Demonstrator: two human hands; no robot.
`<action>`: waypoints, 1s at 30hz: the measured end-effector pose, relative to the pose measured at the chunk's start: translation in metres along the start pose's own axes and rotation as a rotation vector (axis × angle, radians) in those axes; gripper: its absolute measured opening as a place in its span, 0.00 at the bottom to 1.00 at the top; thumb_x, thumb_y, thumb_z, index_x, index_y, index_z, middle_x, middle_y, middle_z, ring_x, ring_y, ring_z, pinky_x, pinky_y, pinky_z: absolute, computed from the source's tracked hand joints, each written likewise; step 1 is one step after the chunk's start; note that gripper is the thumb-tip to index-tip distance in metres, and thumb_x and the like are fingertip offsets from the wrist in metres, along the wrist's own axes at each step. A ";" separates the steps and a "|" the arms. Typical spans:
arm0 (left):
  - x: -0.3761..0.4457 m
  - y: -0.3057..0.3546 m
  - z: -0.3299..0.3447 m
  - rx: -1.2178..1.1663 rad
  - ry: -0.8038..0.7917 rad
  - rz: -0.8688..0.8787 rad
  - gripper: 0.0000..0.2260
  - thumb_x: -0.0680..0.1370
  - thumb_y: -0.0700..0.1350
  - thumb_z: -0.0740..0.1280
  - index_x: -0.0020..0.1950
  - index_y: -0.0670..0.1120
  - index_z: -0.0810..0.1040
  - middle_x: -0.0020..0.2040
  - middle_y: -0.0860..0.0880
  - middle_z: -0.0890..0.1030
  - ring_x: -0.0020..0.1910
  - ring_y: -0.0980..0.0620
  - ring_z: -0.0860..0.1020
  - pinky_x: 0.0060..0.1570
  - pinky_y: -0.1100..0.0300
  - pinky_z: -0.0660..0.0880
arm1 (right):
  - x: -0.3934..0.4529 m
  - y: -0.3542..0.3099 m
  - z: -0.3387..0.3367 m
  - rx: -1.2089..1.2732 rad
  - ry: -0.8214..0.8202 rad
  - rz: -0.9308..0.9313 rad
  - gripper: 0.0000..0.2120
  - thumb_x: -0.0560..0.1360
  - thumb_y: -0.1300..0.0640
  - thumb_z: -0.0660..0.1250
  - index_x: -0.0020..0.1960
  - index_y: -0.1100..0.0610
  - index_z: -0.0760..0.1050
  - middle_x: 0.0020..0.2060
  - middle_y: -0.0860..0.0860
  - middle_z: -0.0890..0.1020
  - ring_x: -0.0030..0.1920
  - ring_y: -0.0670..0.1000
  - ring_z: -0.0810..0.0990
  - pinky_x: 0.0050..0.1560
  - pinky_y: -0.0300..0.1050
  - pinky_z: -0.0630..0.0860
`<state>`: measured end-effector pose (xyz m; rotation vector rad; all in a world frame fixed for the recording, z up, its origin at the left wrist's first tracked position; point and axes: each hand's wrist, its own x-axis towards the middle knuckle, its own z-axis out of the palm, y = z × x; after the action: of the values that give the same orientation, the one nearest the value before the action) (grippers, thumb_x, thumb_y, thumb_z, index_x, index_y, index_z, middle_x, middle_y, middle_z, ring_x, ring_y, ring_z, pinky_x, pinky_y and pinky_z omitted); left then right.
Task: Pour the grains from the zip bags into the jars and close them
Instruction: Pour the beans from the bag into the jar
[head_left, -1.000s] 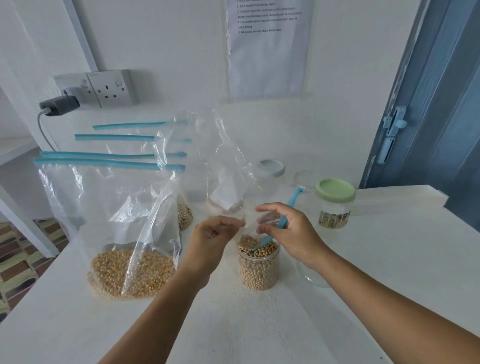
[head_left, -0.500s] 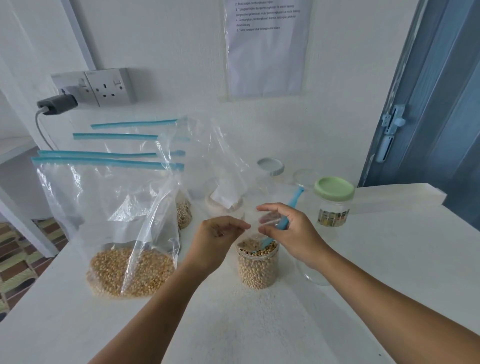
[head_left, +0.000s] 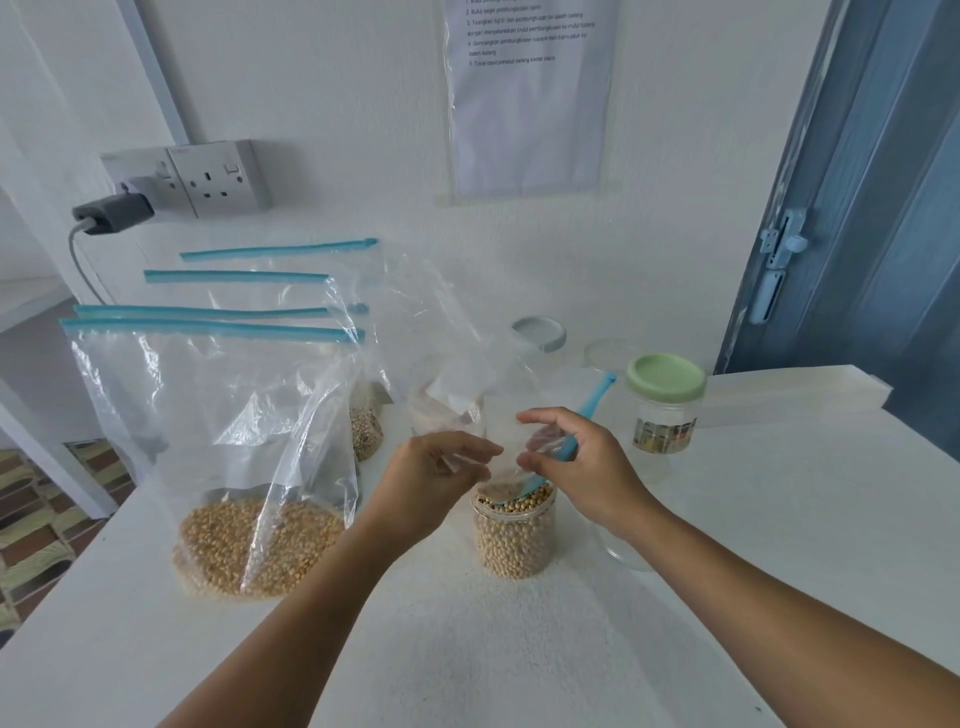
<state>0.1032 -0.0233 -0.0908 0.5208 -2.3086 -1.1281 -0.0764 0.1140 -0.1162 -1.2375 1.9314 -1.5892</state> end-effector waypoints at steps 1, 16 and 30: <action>0.000 -0.001 0.000 0.029 0.017 0.007 0.13 0.78 0.40 0.75 0.51 0.59 0.86 0.47 0.60 0.86 0.48 0.57 0.84 0.53 0.59 0.82 | 0.000 0.000 0.000 0.014 -0.022 0.010 0.20 0.75 0.56 0.78 0.62 0.39 0.81 0.50 0.42 0.84 0.55 0.39 0.81 0.54 0.35 0.80; 0.004 0.002 0.007 0.015 0.111 0.050 0.15 0.79 0.33 0.70 0.51 0.54 0.86 0.46 0.56 0.86 0.46 0.57 0.85 0.52 0.60 0.81 | 0.003 0.000 0.003 0.051 0.008 0.018 0.19 0.76 0.55 0.78 0.62 0.38 0.80 0.49 0.43 0.84 0.54 0.42 0.82 0.55 0.38 0.81; 0.004 0.005 0.006 0.010 0.081 0.047 0.10 0.77 0.41 0.76 0.53 0.55 0.86 0.50 0.63 0.85 0.48 0.60 0.84 0.52 0.68 0.78 | 0.005 -0.005 0.000 -0.038 0.002 0.001 0.22 0.73 0.55 0.80 0.62 0.38 0.79 0.48 0.44 0.82 0.51 0.41 0.80 0.50 0.31 0.78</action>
<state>0.0960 -0.0190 -0.0889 0.5040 -2.2459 -1.0542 -0.0773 0.1107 -0.1103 -1.2502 1.9719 -1.5603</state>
